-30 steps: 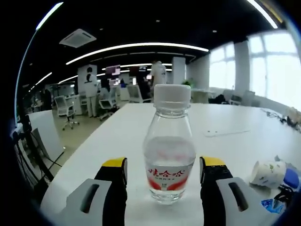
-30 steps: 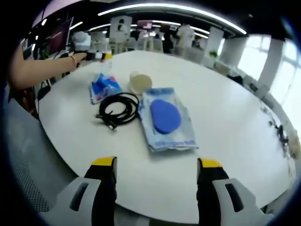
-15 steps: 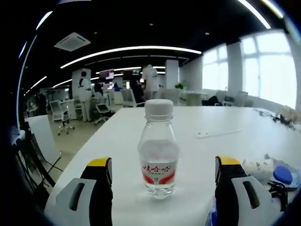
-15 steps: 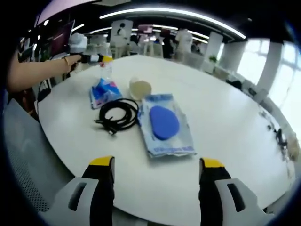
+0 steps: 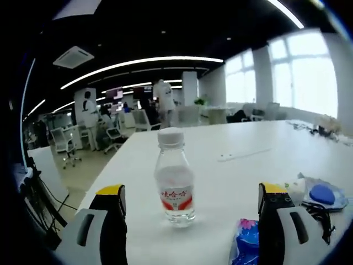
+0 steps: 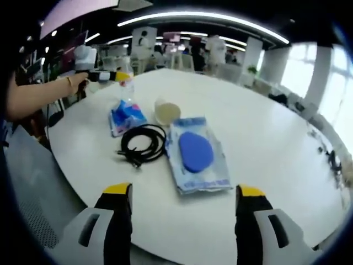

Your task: Arrange the tabletop items into an orderly group along one side of the table until the central work area is clear of visible clutter.

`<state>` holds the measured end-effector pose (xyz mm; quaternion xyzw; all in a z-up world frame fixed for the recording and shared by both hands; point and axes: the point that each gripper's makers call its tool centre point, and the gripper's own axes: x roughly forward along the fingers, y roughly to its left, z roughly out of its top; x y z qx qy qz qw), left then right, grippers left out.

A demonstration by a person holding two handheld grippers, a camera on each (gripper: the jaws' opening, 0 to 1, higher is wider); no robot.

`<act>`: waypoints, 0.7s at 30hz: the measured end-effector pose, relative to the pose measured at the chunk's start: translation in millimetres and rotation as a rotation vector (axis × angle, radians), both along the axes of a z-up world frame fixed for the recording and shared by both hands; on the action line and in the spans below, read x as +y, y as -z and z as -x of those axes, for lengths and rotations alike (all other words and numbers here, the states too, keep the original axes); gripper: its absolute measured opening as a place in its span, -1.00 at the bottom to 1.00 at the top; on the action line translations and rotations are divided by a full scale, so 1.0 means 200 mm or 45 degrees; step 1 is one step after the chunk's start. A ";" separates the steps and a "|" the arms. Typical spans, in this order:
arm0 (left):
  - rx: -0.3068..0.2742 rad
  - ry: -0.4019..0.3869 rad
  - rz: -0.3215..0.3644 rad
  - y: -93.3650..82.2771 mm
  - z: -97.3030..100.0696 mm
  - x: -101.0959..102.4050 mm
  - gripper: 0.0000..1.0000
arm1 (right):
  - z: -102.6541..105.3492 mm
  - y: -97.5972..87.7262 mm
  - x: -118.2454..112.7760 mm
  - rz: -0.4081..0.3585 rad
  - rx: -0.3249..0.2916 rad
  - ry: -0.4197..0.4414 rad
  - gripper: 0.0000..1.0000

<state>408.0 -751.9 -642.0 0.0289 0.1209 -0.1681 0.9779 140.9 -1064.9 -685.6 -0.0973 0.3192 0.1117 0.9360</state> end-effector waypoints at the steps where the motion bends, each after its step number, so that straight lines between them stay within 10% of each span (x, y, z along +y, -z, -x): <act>1: -0.004 0.014 0.021 -0.02 0.01 -0.01 0.99 | -0.02 -0.01 0.01 -0.002 -0.006 -0.009 0.48; 21: -0.006 0.120 0.003 -0.16 0.31 -0.12 0.99 | -0.35 -0.12 0.20 -0.078 -0.120 -0.173 0.45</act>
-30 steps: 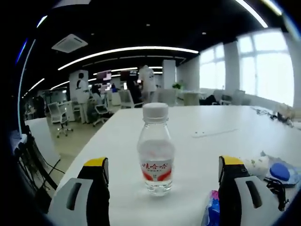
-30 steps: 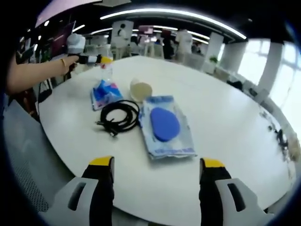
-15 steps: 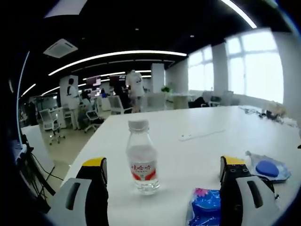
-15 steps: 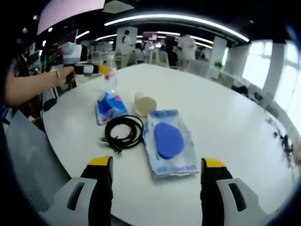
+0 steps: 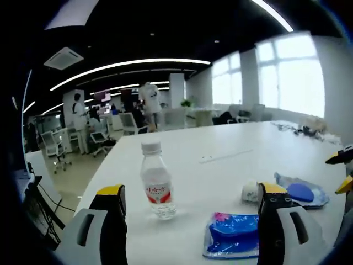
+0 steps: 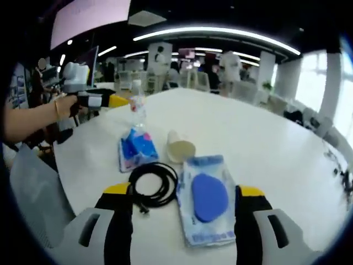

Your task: Arrange the tabletop items into an orderly group along one side of the table until the central work area is clear of visible clutter.

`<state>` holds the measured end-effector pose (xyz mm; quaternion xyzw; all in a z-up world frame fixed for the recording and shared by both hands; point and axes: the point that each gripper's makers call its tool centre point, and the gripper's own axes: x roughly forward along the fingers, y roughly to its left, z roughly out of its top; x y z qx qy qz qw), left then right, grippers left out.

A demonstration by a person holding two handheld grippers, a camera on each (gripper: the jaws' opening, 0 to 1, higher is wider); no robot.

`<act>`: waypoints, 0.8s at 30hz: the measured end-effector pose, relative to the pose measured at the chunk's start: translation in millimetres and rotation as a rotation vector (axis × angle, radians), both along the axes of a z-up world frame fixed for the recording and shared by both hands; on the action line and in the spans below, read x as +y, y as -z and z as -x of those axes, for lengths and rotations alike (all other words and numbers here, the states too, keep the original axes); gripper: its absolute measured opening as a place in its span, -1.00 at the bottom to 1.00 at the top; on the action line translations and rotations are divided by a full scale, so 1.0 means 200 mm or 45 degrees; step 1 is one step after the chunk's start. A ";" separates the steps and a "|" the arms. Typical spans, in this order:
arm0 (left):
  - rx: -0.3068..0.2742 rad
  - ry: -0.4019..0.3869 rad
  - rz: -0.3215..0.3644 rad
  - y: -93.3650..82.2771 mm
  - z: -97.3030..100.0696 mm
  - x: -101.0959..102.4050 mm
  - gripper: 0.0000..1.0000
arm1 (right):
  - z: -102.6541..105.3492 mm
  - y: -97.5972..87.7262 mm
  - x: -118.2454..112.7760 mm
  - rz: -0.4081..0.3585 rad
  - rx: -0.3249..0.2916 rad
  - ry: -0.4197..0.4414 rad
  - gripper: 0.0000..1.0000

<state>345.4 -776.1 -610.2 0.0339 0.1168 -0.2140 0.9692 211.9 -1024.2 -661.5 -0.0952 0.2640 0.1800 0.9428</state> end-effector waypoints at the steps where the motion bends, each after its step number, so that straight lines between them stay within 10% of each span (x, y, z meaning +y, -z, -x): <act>1: 0.004 0.003 -0.002 0.00 0.01 0.00 0.99 | -0.02 0.01 0.01 -0.001 -0.001 -0.002 0.45; 24: 0.038 0.053 -0.066 0.11 0.07 0.07 0.93 | -0.35 0.13 0.27 -0.015 -0.085 -0.164 0.06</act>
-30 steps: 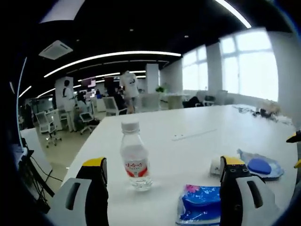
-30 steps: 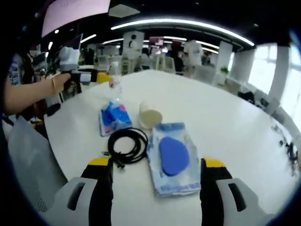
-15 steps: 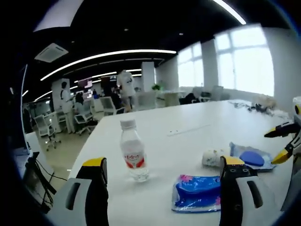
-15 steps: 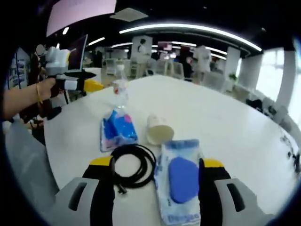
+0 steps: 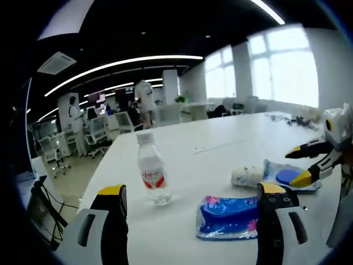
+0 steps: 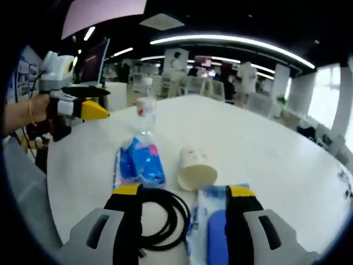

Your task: Arrange the tabletop items into an orderly group along one side of the table until the central work area is clear of visible clutter.

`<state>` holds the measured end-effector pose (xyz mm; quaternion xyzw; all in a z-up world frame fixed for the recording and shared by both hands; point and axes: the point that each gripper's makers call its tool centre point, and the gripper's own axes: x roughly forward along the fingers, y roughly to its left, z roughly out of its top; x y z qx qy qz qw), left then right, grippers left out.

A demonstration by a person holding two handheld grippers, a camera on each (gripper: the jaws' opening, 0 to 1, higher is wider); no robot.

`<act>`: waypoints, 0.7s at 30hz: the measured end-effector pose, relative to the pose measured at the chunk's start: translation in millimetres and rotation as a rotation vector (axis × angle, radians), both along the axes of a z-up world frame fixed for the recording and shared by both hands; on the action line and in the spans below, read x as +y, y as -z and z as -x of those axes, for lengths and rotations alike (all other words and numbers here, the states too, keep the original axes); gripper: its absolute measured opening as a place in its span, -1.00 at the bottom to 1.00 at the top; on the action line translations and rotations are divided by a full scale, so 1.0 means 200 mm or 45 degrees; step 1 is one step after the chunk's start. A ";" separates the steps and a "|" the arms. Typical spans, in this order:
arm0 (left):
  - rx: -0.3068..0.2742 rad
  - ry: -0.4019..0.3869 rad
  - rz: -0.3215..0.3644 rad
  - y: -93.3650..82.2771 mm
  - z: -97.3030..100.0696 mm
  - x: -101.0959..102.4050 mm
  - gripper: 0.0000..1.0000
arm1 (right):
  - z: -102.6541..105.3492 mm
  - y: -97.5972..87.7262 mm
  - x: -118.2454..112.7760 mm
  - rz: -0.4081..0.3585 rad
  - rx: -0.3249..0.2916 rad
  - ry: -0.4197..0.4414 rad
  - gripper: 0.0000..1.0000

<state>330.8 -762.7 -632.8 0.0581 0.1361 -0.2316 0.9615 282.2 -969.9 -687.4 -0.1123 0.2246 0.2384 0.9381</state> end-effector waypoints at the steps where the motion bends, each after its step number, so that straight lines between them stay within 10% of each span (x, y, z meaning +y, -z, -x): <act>1: 0.008 0.000 0.003 0.00 0.01 0.00 0.93 | -0.01 0.01 0.01 0.002 -0.003 -0.002 0.02; 21: 0.033 0.028 -0.010 0.04 0.08 -0.03 0.85 | -0.20 0.20 0.10 -0.148 0.062 0.031 -0.54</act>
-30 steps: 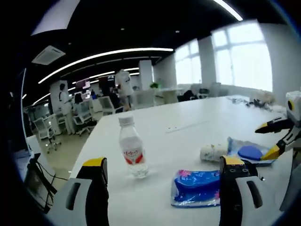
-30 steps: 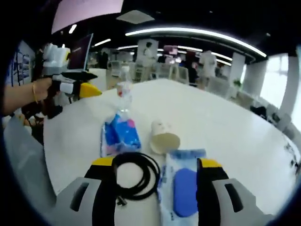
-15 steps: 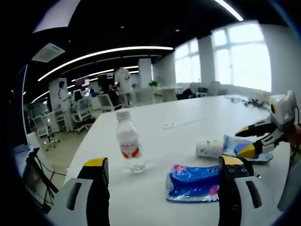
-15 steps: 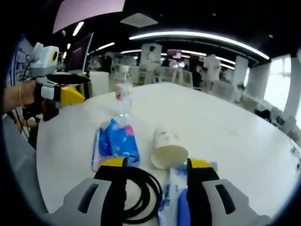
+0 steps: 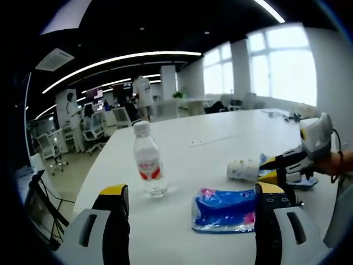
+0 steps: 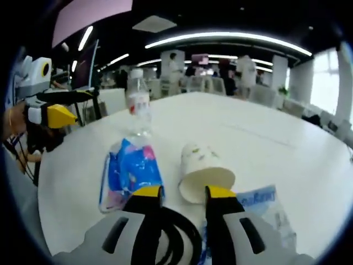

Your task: Arrange the tabletop items into an orderly group along one side of the table until the central work area is clear of visible clutter.

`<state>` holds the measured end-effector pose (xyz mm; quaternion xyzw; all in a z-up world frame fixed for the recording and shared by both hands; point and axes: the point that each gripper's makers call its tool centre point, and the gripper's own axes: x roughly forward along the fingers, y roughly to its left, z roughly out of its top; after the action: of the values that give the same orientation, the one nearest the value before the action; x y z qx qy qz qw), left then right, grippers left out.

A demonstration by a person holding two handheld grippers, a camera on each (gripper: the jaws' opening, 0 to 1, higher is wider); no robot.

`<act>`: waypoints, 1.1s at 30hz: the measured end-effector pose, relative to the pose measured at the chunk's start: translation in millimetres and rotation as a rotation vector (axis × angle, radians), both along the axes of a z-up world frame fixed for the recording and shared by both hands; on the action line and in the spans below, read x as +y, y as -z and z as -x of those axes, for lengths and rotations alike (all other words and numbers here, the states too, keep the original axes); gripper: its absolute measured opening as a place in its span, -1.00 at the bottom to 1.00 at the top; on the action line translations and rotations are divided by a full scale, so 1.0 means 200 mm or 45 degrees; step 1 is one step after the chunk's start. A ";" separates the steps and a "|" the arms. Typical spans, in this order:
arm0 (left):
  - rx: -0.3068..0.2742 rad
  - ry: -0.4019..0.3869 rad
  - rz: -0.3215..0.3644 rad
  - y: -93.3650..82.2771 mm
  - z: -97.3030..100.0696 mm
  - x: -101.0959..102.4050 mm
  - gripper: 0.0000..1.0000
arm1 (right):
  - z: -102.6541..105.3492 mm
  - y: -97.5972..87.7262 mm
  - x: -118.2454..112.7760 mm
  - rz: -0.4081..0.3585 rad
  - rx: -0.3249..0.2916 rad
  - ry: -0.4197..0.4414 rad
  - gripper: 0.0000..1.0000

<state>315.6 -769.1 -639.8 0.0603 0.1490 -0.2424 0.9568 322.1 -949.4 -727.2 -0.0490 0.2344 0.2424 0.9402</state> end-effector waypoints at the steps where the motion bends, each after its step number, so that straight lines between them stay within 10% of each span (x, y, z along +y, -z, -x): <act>1: 0.001 0.004 0.000 0.00 0.00 0.00 0.85 | 0.00 0.00 0.01 -0.010 0.001 -0.003 -0.58; 12: -0.003 0.013 -0.002 0.00 0.04 -0.01 0.80 | -0.03 0.02 0.06 -0.035 0.001 -0.030 -1.00; 33: -0.013 0.078 -0.010 -0.03 0.10 -0.07 0.72 | 0.03 -0.21 0.14 0.007 -0.115 -0.123 -1.00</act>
<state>296.4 -783.0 -632.9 0.0699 0.1429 -0.2708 0.9494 317.0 -921.4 -686.0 -0.0736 0.1899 0.2843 0.9369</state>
